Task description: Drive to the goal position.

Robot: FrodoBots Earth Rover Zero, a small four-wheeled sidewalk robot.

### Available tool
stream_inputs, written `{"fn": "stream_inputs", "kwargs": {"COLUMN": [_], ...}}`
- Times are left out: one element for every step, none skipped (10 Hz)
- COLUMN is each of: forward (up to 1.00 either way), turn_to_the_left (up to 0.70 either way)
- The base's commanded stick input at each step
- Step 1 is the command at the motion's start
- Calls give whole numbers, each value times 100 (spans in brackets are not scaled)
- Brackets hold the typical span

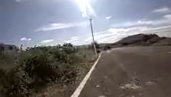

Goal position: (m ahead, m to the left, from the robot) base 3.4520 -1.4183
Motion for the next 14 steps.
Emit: {"fn": "stream_inputs", "kwargs": {"forward": [0, 0, 0, 0, 0, 0, 0, 0, 0, 0, 0, 0, 0, 0], "turn_to_the_left": [-100, -100, -100, -100, -22, -10, 0, 0, 0, 0, 0, 0, -14, -39]}}
